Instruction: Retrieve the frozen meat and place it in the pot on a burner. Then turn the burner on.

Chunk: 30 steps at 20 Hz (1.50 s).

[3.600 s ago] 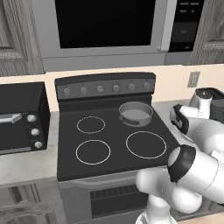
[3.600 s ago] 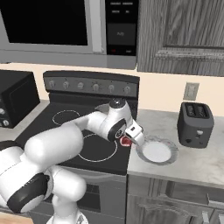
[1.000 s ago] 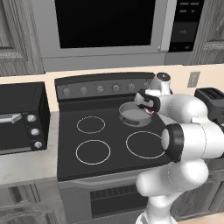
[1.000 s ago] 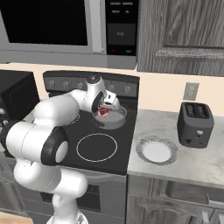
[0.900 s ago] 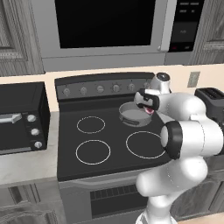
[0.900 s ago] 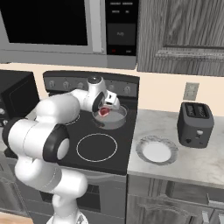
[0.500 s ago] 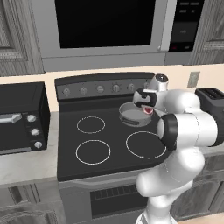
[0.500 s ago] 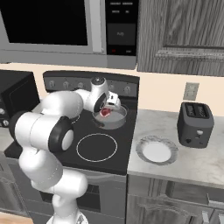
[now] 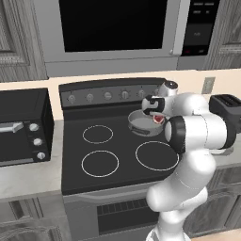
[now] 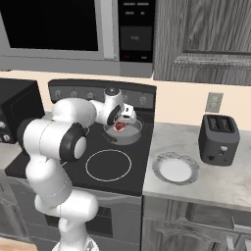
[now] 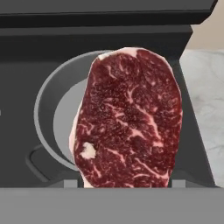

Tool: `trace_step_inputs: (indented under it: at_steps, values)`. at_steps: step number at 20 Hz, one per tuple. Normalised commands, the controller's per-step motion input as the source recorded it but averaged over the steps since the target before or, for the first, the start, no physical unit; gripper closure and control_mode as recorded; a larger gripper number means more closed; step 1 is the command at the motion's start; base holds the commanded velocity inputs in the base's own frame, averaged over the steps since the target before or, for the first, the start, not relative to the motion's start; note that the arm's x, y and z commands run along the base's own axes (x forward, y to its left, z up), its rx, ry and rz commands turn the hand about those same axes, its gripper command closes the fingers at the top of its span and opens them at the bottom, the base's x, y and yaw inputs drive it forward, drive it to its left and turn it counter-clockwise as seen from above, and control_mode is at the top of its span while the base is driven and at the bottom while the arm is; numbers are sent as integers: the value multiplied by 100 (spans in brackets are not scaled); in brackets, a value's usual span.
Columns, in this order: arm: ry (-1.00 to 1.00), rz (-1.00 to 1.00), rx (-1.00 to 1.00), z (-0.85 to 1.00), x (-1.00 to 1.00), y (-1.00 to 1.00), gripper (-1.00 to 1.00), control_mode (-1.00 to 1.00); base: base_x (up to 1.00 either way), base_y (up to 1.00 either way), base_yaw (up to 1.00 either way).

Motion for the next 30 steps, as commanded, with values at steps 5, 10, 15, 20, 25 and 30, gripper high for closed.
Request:
trace_step_inputs:
  at_steps: [5,10,15,20,25,30]
  values:
    - [4,0,0,-9,0,2,100,-100,0,0,0]
    - [16,0,-1,-17,12,11,100,-100,0,0,0]
    - [15,0,-2,-2,17,5,100,-100,0,0,0]
    - [14,0,0,-2,21,0,100,-100,0,0,0]
    - [19,0,0,-5,26,0,100,-100,0,0,0]
    - [11,0,0,-11,17,0,100,-100,0,0,0]
